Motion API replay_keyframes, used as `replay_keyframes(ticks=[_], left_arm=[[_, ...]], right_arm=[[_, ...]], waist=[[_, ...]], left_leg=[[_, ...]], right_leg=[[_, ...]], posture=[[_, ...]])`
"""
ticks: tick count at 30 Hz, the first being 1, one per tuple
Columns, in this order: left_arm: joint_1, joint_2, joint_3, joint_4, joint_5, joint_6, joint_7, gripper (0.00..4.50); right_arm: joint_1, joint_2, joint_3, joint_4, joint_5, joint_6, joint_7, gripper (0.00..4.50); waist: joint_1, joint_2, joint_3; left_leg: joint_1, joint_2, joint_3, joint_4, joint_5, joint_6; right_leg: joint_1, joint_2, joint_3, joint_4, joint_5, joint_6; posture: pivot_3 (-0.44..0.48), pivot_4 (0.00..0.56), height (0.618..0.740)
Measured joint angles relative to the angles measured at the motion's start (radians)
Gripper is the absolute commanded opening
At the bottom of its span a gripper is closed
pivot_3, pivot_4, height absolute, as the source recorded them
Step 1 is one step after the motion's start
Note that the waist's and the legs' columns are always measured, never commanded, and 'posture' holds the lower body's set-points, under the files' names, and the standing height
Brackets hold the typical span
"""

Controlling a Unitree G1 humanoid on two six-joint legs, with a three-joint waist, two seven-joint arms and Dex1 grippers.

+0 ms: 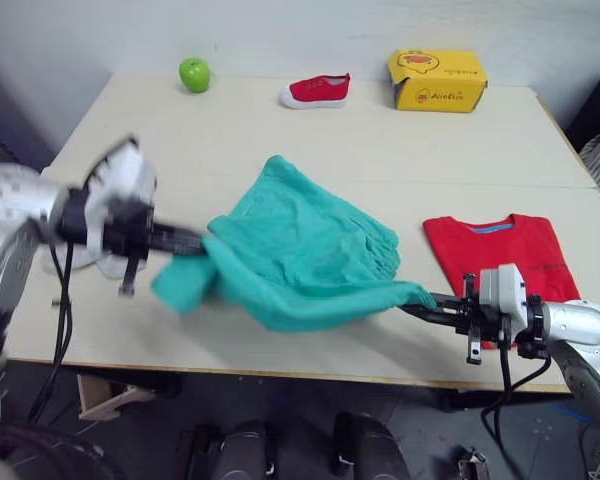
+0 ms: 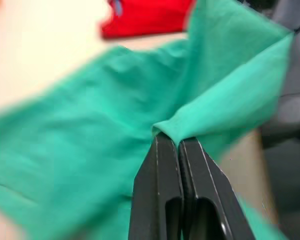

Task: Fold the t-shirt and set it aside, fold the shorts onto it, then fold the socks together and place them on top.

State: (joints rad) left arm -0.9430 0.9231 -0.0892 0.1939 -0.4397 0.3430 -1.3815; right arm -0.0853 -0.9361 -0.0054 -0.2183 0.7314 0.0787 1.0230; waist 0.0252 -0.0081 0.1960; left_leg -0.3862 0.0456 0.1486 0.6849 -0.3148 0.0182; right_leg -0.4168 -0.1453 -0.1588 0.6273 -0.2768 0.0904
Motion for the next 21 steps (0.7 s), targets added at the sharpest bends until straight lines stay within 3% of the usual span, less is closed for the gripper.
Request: replay_keyframes(ticks=[6,9,13,17,19,21], left_arm=[[-0.438,-0.294,-0.14,0.734,0.34,-0.517,0.113,0.0],[-0.524,-0.37,-0.163,0.947,0.445,-0.652,0.235,0.0],[-0.534,-0.431,-0.2,1.114,0.587,-0.731,0.435,0.0],[-0.529,-0.444,-0.219,1.162,0.683,-0.735,0.564,0.0],[-0.524,-0.46,-0.202,1.168,0.693,-0.72,0.612,0.37],[-0.519,-0.487,-0.162,1.183,0.693,-0.691,0.674,0.8]], right_arm=[[-0.078,0.057,-0.036,-0.018,0.018,0.262,-0.186,0.03],[-0.114,0.099,-0.043,0.0,-0.005,0.356,-0.287,0.03],[-0.153,0.164,-0.057,0.018,-0.007,0.473,-0.401,0.03],[-0.155,0.181,-0.084,0.019,-0.009,0.546,-0.448,0.03],[-0.155,0.203,-0.091,0.019,-0.016,0.56,-0.466,0.0],[-0.154,0.245,-0.119,0.02,-0.017,0.577,-0.499,0.55]], waist=[[-0.001,-0.004,0.001],[-0.012,-0.004,0.002],[-0.026,-0.006,0.003],[-0.026,-0.006,0.003],[-0.025,-0.006,0.003],[-0.025,-0.006,0.003]], left_leg=[[-0.006,0.0,0.006,0.0,-0.001,0.002],[-0.006,0.0,0.005,-0.002,-0.002,0.003],[-0.007,0.0,0.003,-0.002,-0.002,0.003],[-0.012,0.0,0.001,0.0,-0.001,0.004],[-0.016,0.0,0.002,0.001,-0.001,0.004],[-0.017,0.0,0.002,0.002,-0.001,0.004]], right_leg=[[-0.001,0.0,-0.004,-0.005,0.001,0.001],[-0.002,0.0,-0.002,-0.007,0.001,0.002],[-0.004,0.0,-0.002,-0.006,0.001,0.002],[-0.01,0.0,0.0,-0.004,0.002,0.004],[-0.012,0.0,-0.001,-0.003,0.002,0.004],[-0.013,0.0,-0.001,-0.003,0.002,0.004]], posture=[[0.0,0.15,0.74],[0.0,0.15,0.74],[0.0,0.15,0.74],[0.0,0.15,0.74],[0.0,0.15,0.74],[0.0,0.15,0.74]])
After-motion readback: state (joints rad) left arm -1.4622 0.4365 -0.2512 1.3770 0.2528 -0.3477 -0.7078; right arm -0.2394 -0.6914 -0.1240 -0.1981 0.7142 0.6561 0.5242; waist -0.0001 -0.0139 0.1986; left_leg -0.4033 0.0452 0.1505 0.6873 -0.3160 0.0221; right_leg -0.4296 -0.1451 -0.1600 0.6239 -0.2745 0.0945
